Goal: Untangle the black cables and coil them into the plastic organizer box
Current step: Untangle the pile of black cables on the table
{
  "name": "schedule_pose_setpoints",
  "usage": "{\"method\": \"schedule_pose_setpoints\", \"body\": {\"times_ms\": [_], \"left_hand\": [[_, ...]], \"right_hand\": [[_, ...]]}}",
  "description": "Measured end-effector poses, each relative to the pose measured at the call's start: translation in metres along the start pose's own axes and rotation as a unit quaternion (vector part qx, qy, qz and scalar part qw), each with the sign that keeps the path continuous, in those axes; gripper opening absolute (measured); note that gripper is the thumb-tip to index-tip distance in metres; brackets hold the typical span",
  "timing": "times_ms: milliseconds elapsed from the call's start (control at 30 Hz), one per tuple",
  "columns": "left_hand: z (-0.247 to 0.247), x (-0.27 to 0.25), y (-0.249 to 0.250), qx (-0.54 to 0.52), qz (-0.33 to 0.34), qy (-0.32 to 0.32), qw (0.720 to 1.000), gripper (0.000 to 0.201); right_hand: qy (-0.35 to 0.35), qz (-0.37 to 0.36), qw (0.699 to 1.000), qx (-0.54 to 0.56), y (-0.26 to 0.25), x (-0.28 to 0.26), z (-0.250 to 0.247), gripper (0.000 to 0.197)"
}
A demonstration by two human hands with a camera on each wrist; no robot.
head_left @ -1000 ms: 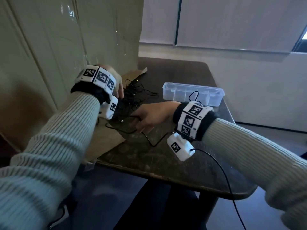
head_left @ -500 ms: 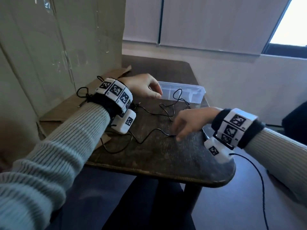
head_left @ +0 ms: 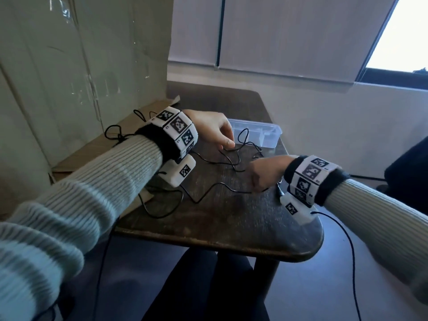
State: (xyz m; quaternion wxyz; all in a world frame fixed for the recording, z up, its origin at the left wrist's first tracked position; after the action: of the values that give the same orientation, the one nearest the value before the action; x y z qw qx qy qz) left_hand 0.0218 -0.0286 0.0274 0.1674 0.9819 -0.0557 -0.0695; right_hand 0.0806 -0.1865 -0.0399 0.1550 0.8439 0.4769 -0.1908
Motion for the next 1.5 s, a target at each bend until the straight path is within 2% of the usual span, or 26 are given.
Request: {"method": "schedule_pose_setpoints", "body": {"times_ms": [33, 100, 133, 200, 267, 333, 400, 433, 500, 600, 667, 767, 867, 933, 1000, 1033, 1100, 1167, 1200, 1233, 1300, 1367, 1400, 1433, 1467, 1500], "left_hand": [[-0.002, 0.003, -0.001, 0.005, 0.001, -0.005, 1.000, 0.028], [-0.001, 0.011, -0.004, -0.019, -0.005, -0.016, 1.000, 0.029], [0.000, 0.015, -0.004, -0.054, -0.004, -0.005, 0.998, 0.033], [-0.001, 0.020, -0.001, -0.168, 0.006, 0.064, 0.984, 0.050], [-0.004, 0.023, 0.004, -0.309, 0.033, 0.145, 0.939, 0.066], [-0.005, 0.027, 0.009, -0.403, 0.075, 0.178, 0.894, 0.072], [-0.004, 0.032, 0.017, -0.395, 0.104, 0.193, 0.892, 0.071], [-0.002, 0.035, 0.021, -0.369, 0.111, 0.197, 0.902, 0.074], [0.004, 0.043, 0.030, -0.306, 0.126, 0.191, 0.924, 0.080], [0.019, 0.053, 0.037, -0.246, 0.130, 0.158, 0.947, 0.066], [0.030, 0.056, 0.040, -0.262, 0.135, 0.116, 0.949, 0.072], [0.043, 0.058, 0.045, -0.236, 0.154, 0.113, 0.953, 0.083], [0.051, 0.064, 0.053, -0.276, 0.181, 0.136, 0.934, 0.080], [0.049, 0.069, 0.055, -0.329, 0.163, 0.121, 0.922, 0.060], [0.037, 0.067, 0.054, -0.295, 0.137, 0.105, 0.940, 0.026], [0.028, 0.064, 0.052, -0.274, 0.126, 0.102, 0.948, 0.018], [0.005, 0.056, 0.043, -0.238, 0.071, 0.104, 0.963, 0.031], [-0.020, 0.050, 0.036, -0.218, 0.009, 0.111, 0.970, 0.034], [-0.033, 0.047, 0.035, -0.228, -0.006, 0.124, 0.966, 0.034], [-0.045, 0.045, 0.036, -0.259, -0.010, 0.150, 0.954, 0.032], [-0.068, 0.039, 0.046, -0.341, -0.001, 0.217, 0.915, 0.029], [-0.085, 0.032, 0.059, -0.400, 0.014, 0.251, 0.881, 0.030], [-0.091, 0.029, 0.066, -0.424, 0.024, 0.251, 0.870, 0.031], [-0.096, 0.027, 0.073, -0.446, 0.034, 0.247, 0.860, 0.031], [-0.099, 0.025, 0.078, -0.463, 0.043, 0.245, 0.851, 0.030], [-0.101, 0.023, 0.082, -0.475, 0.051, 0.248, 0.843, 0.029]], "right_hand": [[0.010, -0.007, 1.000, 0.010, 0.000, -0.004, -0.008, 0.002], [0.068, -0.023, 0.997, 0.023, 0.004, -0.017, -0.032, 0.010], [0.114, -0.025, 0.993, 0.031, 0.006, -0.025, -0.046, 0.014], [0.237, -0.019, 0.965, 0.108, 0.010, -0.045, -0.071, 0.019], [0.355, -0.015, 0.900, 0.252, 0.017, -0.066, -0.094, 0.018], [0.437, -0.037, 0.811, 0.386, 0.022, -0.084, -0.112, 0.015], [0.477, -0.079, 0.732, 0.481, 0.024, -0.096, -0.125, 0.016], [0.487, -0.102, 0.699, 0.513, 0.024, -0.102, -0.130, 0.017], [0.502, -0.143, 0.658, 0.542, 0.023, -0.110, -0.139, 0.017], [0.518, -0.194, 0.624, 0.552, 0.024, -0.119, -0.150, 0.016], [0.519, -0.215, 0.601, 0.569, 0.026, -0.123, -0.155, 0.018], [0.516, -0.215, 0.585, 0.587, 0.028, -0.125, -0.159, 0.020], [0.496, -0.214, 0.586, 0.604, 0.019, -0.121, -0.160, 0.020], [0.486, -0.219, 0.567, 0.628, 0.016, -0.120, -0.162, 0.021], [0.493, -0.220, 0.542, 0.644, 0.020, -0.124, -0.164, 0.022], [0.502, -0.211, 0.529, 0.651, 0.026, -0.128, -0.164, 0.024], [0.522, -0.175, 0.492, 0.675, 0.042, -0.132, -0.163, 0.027], [0.533, -0.114, 0.462, 0.700, 0.061, -0.128, -0.155, 0.027], [0.531, -0.065, 0.476, 0.698, 0.068, -0.122, -0.148, 0.024], [0.516, -0.007, 0.516, 0.683, 0.073, -0.113, -0.138, 0.019], [0.440, 0.083, 0.647, 0.618, 0.075, -0.089, -0.112, 0.026], [0.337, 0.082, 0.785, 0.514, 0.067, -0.061, -0.081, 0.052], [0.288, 0.057, 0.839, 0.458, 0.058, -0.047, -0.066, 0.069], [0.248, 0.022, 0.873, 0.420, 0.047, -0.036, -0.055, 0.084], [0.218, -0.012, 0.889, 0.402, 0.036, -0.025, -0.046, 0.092], [0.201, -0.042, 0.892, 0.404, 0.028, -0.015, -0.040, 0.090]]}}
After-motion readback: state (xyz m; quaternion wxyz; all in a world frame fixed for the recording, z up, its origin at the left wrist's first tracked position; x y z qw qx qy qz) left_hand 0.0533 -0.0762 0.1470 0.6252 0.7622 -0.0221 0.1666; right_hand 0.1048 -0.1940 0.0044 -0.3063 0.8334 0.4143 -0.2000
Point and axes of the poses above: each hand's wrist, its own x-axis towards the middle knuckle, its own z-axis out of the palm, y = z × x, the point moved 2 cm from there along x, towards the middle knuckle
